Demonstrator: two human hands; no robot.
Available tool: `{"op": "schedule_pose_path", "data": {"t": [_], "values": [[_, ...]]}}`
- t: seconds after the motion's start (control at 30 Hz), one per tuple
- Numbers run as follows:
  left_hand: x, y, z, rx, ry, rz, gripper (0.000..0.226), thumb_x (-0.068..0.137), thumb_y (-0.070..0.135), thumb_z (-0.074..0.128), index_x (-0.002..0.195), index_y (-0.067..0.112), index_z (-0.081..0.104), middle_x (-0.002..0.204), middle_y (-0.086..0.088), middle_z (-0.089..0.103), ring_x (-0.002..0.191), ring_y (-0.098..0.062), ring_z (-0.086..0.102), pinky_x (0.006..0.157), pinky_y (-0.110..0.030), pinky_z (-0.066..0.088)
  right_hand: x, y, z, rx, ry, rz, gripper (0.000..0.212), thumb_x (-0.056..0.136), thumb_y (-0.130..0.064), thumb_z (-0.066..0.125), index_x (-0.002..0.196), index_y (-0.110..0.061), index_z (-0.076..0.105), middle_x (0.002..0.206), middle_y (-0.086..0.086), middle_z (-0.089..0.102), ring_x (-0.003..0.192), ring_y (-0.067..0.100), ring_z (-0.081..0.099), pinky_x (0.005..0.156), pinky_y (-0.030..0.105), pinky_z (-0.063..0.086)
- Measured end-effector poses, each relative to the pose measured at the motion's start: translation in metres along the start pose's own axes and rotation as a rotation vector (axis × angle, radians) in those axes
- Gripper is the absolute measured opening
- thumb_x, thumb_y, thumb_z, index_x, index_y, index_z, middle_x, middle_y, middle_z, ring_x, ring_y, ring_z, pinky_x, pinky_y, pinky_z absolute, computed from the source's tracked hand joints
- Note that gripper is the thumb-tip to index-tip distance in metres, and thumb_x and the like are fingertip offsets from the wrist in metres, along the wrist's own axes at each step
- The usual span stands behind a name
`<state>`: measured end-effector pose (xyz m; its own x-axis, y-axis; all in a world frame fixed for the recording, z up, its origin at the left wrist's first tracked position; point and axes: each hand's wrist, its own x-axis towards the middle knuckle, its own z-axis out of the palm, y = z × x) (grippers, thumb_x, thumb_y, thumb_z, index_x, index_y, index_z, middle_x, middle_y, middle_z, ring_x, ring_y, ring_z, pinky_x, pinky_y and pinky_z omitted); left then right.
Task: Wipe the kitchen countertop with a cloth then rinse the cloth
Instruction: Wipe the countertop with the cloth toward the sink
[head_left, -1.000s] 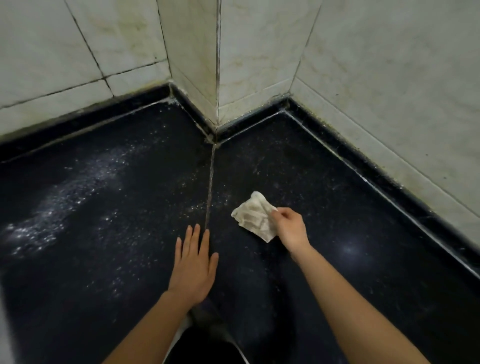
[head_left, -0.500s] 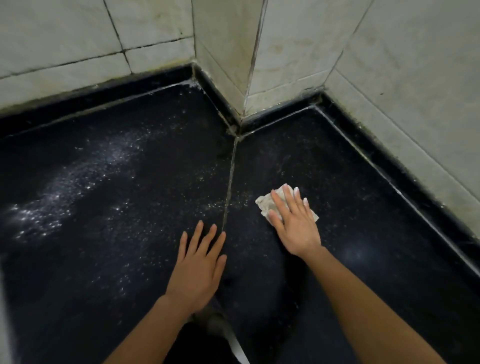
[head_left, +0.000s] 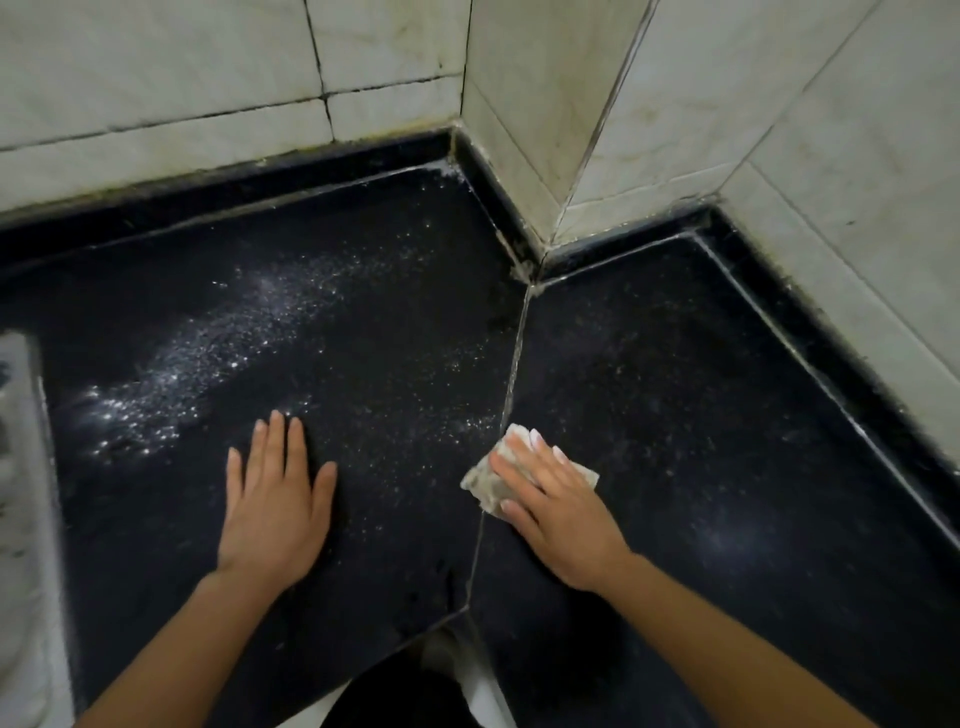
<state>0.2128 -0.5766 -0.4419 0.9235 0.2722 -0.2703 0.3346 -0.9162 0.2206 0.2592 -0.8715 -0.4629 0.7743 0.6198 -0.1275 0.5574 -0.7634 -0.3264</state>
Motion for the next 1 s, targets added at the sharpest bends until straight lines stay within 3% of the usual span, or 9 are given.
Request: {"op": "schedule_pose_path", "data": {"t": [0.1, 0.23, 0.33, 0.43, 0.53, 0.7, 0.87, 0.93, 1.0], "values": [[0.005, -0.003, -0.001, 0.037, -0.01, -0.006, 0.066, 0.096, 0.047, 0.009, 0.149, 0.01, -0.005, 0.158, -0.003, -0.01, 0.143, -0.013, -0.014, 0.114, -0.036, -0.015, 0.022, 0.048, -0.019, -0.124, 0.006, -0.083, 0.054, 0.1, -0.047, 0.017, 0.147, -0.024, 0.025, 0.156, -0.002, 0.016, 0.144, 0.02, 0.008, 0.114, 0.046, 0.011], [0.009, -0.004, -0.002, 0.059, -0.008, -0.007, 0.065, 0.097, 0.045, 0.01, 0.15, 0.008, 0.002, 0.159, -0.004, -0.002, 0.145, -0.014, -0.004, 0.113, -0.034, -0.014, 0.074, 0.095, -0.036, -0.053, 0.127, 0.52, 0.055, 0.101, -0.042, 0.013, 0.151, -0.019, 0.014, 0.159, 0.008, 0.008, 0.146, 0.027, 0.002, 0.118, 0.044, 0.002], [0.011, -0.003, -0.004, 0.066, -0.015, -0.002, 0.064, 0.098, 0.044, 0.012, 0.15, 0.007, 0.006, 0.159, -0.006, 0.001, 0.146, -0.015, -0.002, 0.115, -0.034, -0.01, 0.098, 0.056, -0.024, 0.001, 0.192, 0.676, 0.056, 0.101, -0.038, 0.01, 0.15, -0.013, 0.017, 0.158, 0.013, 0.011, 0.145, 0.032, 0.006, 0.116, 0.043, 0.008], [0.01, -0.002, -0.005, 0.044, -0.025, -0.007, 0.064, 0.098, 0.044, 0.012, 0.15, 0.007, 0.006, 0.159, -0.006, 0.001, 0.146, -0.016, -0.002, 0.116, -0.033, -0.008, 0.084, -0.014, 0.004, -0.002, 0.181, 0.378, 0.06, 0.097, -0.038, 0.011, 0.147, -0.011, 0.03, 0.153, 0.016, 0.026, 0.142, 0.034, 0.02, 0.114, 0.046, 0.018], [0.01, -0.002, -0.007, 0.035, -0.035, -0.009, 0.063, 0.098, 0.044, 0.011, 0.15, 0.008, 0.004, 0.159, -0.004, -0.001, 0.145, -0.014, -0.004, 0.115, -0.032, -0.01, 0.044, -0.052, 0.023, -0.025, 0.064, 0.084, 0.05, 0.101, -0.035, 0.024, 0.148, -0.02, 0.027, 0.157, 0.002, 0.02, 0.145, 0.024, 0.01, 0.118, 0.04, 0.008], [0.009, -0.008, -0.007, 0.018, -0.035, 0.011, 0.062, 0.098, 0.043, 0.012, 0.15, 0.011, 0.002, 0.158, -0.002, -0.004, 0.144, -0.011, -0.008, 0.116, -0.032, -0.01, 0.039, 0.008, -0.004, -0.202, -0.012, -0.297, 0.04, 0.096, -0.031, 0.036, 0.136, -0.026, 0.043, 0.15, -0.004, 0.033, 0.14, 0.023, 0.029, 0.111, 0.049, 0.021], [0.009, -0.01, -0.004, 0.0, -0.028, 0.012, 0.061, 0.099, 0.043, 0.012, 0.15, 0.011, 0.004, 0.158, -0.002, -0.003, 0.145, -0.012, -0.007, 0.116, -0.032, -0.01, 0.069, 0.104, -0.037, -0.003, 0.275, 0.721, 0.048, 0.102, -0.029, 0.021, 0.148, -0.014, 0.023, 0.156, 0.014, 0.017, 0.143, 0.034, 0.013, 0.115, 0.05, 0.013], [0.01, -0.01, -0.005, 0.006, -0.034, 0.021, 0.061, 0.099, 0.042, 0.013, 0.15, 0.01, 0.007, 0.158, -0.003, 0.0, 0.145, -0.013, -0.004, 0.116, -0.031, -0.008, 0.082, 0.1, -0.039, 0.047, 0.285, 0.922, 0.049, 0.103, -0.026, 0.02, 0.149, -0.01, 0.018, 0.157, 0.016, 0.01, 0.144, 0.034, 0.006, 0.116, 0.049, 0.008], [0.011, -0.01, -0.006, 0.02, -0.037, 0.023, 0.061, 0.099, 0.042, 0.012, 0.15, 0.008, 0.009, 0.158, -0.005, 0.003, 0.146, -0.015, -0.001, 0.117, -0.031, -0.006, 0.091, 0.07, -0.031, 0.016, 0.288, 0.92, 0.052, 0.102, -0.028, 0.014, 0.149, -0.009, 0.017, 0.157, 0.018, 0.01, 0.143, 0.036, 0.007, 0.115, 0.049, 0.01]]}}
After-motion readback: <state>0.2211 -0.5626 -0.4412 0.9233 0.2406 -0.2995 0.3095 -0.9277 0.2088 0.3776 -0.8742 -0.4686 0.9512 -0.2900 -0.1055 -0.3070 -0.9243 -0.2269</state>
